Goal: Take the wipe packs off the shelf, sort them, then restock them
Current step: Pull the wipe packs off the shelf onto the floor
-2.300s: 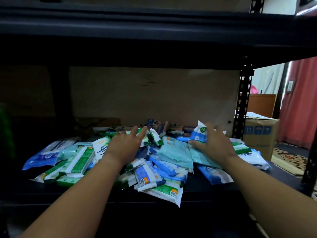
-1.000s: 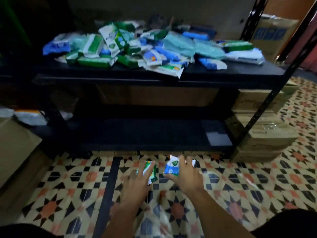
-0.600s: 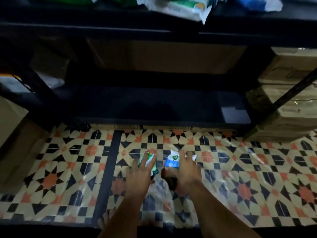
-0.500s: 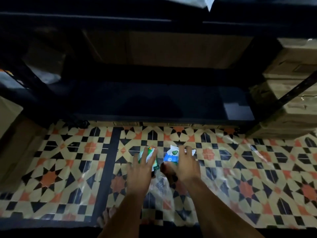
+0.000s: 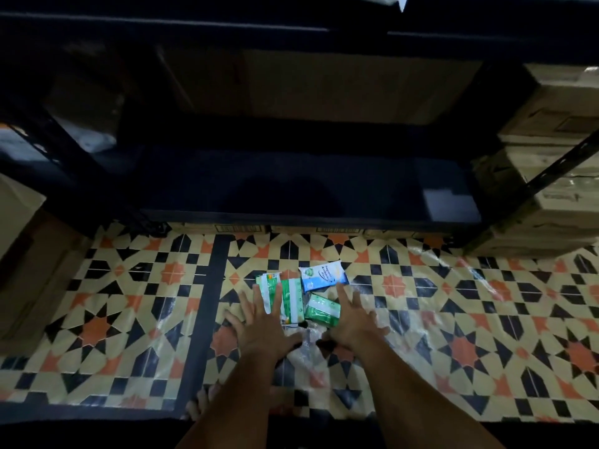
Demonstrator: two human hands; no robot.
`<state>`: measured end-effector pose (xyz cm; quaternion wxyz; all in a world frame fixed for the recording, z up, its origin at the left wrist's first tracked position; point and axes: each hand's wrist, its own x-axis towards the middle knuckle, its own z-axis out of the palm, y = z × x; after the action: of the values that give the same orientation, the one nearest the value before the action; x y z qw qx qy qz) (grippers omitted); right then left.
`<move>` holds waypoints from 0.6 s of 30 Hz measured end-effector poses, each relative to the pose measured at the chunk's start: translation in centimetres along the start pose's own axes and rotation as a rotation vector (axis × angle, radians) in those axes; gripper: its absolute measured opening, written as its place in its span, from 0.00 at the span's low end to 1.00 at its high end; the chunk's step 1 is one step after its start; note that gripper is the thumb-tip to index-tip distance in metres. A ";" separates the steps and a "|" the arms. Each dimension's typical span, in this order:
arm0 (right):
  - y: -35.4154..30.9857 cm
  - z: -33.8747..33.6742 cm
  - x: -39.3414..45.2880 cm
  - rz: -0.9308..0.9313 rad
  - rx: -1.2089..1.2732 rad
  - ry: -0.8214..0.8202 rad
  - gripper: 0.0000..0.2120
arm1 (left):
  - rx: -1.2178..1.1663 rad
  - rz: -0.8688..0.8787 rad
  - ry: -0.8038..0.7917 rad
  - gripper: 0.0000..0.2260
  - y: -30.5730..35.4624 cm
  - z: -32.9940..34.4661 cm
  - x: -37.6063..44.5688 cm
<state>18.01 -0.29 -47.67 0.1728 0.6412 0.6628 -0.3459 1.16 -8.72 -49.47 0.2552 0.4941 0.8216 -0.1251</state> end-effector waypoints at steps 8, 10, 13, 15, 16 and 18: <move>-1.3 -3.8 -3.3 -0.181 -0.037 0.299 0.27 | -0.051 0.137 0.240 0.24 1.7 -7.2 -3.3; -2.0 -6.0 -4.7 -0.215 -0.048 0.373 0.24 | -0.104 0.177 0.336 0.15 2.0 -9.4 -4.0; -2.9 -9.5 -6.8 -0.255 -0.035 0.459 0.19 | -0.123 0.220 0.459 0.11 2.6 -12.9 -5.1; -3.3 -11.9 -8.6 -0.291 -0.045 0.542 0.16 | -0.096 0.271 0.578 0.10 3.0 -15.5 -5.9; -3.4 -13.2 -9.5 -0.310 -0.039 0.580 0.16 | -0.090 0.294 0.640 0.10 3.3 -16.9 -6.4; -3.8 -15.8 -11.2 -0.352 -0.016 0.652 0.16 | -0.097 0.348 0.766 0.11 3.9 -19.9 -7.5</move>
<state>19.08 2.51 -28.14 -0.1047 0.5925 0.7859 -0.1428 1.57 -3.35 -28.56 -0.0282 0.6236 0.7664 0.1513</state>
